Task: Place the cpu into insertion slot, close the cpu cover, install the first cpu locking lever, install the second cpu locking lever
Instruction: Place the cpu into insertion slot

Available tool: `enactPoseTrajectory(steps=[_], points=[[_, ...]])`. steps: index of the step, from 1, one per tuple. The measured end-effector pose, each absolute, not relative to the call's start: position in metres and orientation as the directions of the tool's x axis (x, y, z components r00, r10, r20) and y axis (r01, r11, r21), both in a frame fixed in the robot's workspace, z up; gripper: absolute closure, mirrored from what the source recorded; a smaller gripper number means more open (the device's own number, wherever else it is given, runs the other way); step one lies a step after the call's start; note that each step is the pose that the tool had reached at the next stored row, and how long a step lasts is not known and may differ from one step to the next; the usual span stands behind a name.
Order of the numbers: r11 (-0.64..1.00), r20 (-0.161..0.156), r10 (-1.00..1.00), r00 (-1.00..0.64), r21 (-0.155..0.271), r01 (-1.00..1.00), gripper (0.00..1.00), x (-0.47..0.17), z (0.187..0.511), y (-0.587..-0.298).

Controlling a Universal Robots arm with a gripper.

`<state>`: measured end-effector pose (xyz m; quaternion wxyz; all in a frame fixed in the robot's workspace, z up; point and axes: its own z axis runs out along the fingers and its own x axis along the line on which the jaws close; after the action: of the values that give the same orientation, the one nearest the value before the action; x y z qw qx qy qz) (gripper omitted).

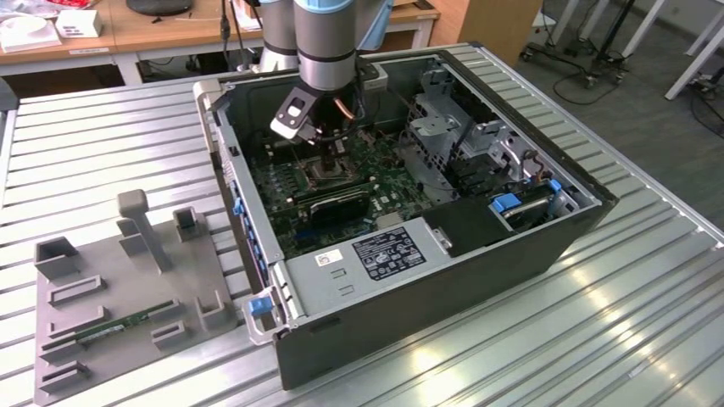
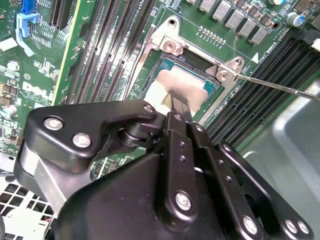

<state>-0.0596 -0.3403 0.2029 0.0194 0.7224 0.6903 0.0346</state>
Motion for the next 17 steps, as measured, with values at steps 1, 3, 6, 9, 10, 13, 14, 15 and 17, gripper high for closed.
enactPoseTrajectory(steps=[1,3,6,9,10,13,14,15,17], points=[[-0.046,0.023,0.999,0.045,0.076,0.996,0.89,-0.0596,0.203,-0.3403],[-0.046,0.023,0.999,0.045,0.076,0.996,0.89,-0.0596,0.2031,-0.3403],[-0.046,0.023,0.999,0.045,0.076,0.996,0.89,-0.0596,0.2033,-0.3403],[-0.046,0.023,0.999,0.045,0.076,0.996,0.89,-0.0596,0.2005,-0.3403],[-0.046,0.022,0.999,0.044,0.075,0.996,0.89,-0.0597,0.1995,-0.3405],[-0.046,0.022,0.999,0.045,0.075,0.996,0.89,-0.0597,0.1982,-0.3405],[-0.046,0.022,0.999,0.045,0.075,0.996,0.89,-0.0597,0.198,-0.3404],[-0.046,0.023,0.999,0.045,0.076,0.996,0.89,-0.0596,0.1978,-0.3403],[-0.046,0.023,0.999,0.045,0.076,0.996,0.89,-0.0596,0.1978,-0.3403]])
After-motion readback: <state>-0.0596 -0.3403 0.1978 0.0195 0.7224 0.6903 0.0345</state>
